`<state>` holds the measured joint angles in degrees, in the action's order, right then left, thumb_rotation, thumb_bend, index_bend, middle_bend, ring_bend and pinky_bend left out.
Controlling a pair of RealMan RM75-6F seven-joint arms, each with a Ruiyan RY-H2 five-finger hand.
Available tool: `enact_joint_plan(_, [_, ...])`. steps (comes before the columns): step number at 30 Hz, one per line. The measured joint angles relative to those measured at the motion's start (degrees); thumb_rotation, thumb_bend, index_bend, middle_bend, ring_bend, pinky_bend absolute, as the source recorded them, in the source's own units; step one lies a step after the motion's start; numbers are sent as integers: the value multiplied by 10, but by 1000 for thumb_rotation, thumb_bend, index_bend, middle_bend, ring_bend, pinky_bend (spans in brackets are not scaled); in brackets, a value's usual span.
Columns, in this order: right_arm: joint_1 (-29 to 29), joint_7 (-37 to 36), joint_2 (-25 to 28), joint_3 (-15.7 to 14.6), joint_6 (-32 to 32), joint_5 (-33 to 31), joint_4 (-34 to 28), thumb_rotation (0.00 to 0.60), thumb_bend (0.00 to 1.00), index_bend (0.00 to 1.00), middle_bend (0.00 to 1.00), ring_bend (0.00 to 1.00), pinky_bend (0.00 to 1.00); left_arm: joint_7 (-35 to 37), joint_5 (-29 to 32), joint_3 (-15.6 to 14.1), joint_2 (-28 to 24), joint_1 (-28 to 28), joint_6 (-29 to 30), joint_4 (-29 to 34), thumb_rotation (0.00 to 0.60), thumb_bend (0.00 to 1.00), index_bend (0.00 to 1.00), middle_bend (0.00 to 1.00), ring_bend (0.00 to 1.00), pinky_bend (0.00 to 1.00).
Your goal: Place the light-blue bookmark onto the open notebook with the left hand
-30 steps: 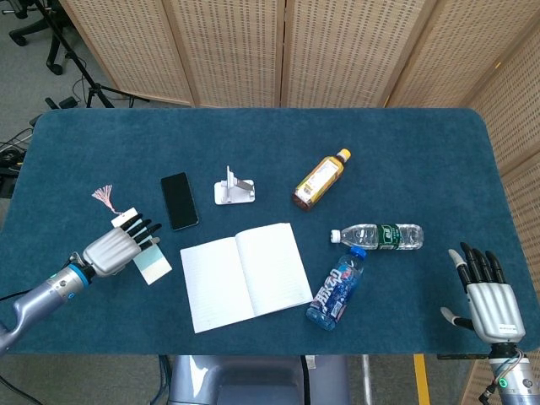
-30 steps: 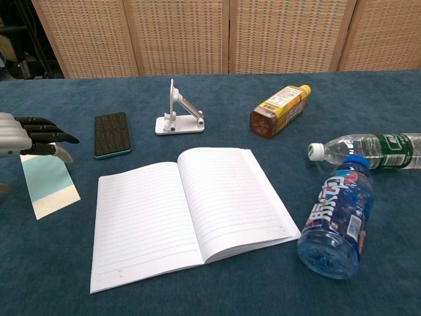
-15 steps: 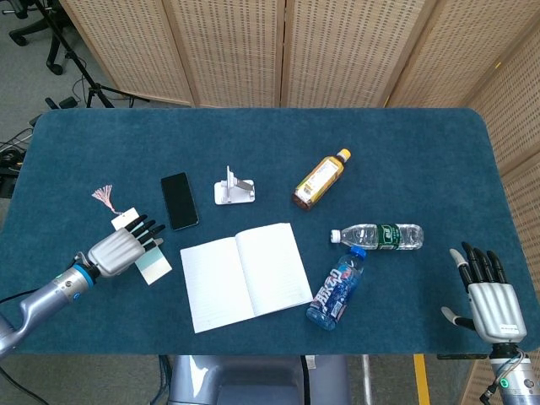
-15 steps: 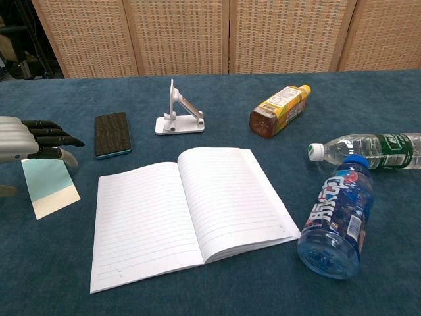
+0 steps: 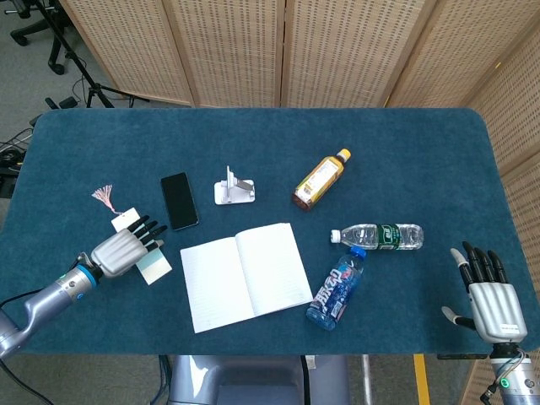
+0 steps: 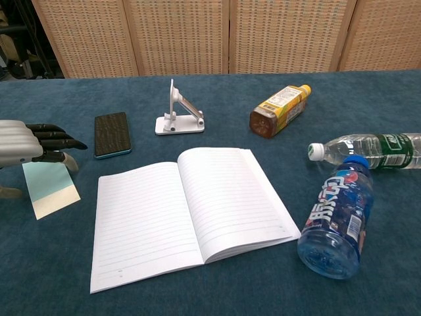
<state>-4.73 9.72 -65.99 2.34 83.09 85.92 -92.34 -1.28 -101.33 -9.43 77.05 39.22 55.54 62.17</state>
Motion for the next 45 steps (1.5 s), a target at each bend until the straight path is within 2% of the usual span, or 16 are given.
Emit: enact_joint_plan(45, [1, -4, 2, -1, 3, 3, -1, 600, 0, 0, 0, 0, 0, -18, 18, -1, 7, -2, 0, 2, 600, 282, 333, 0, 0, 0])
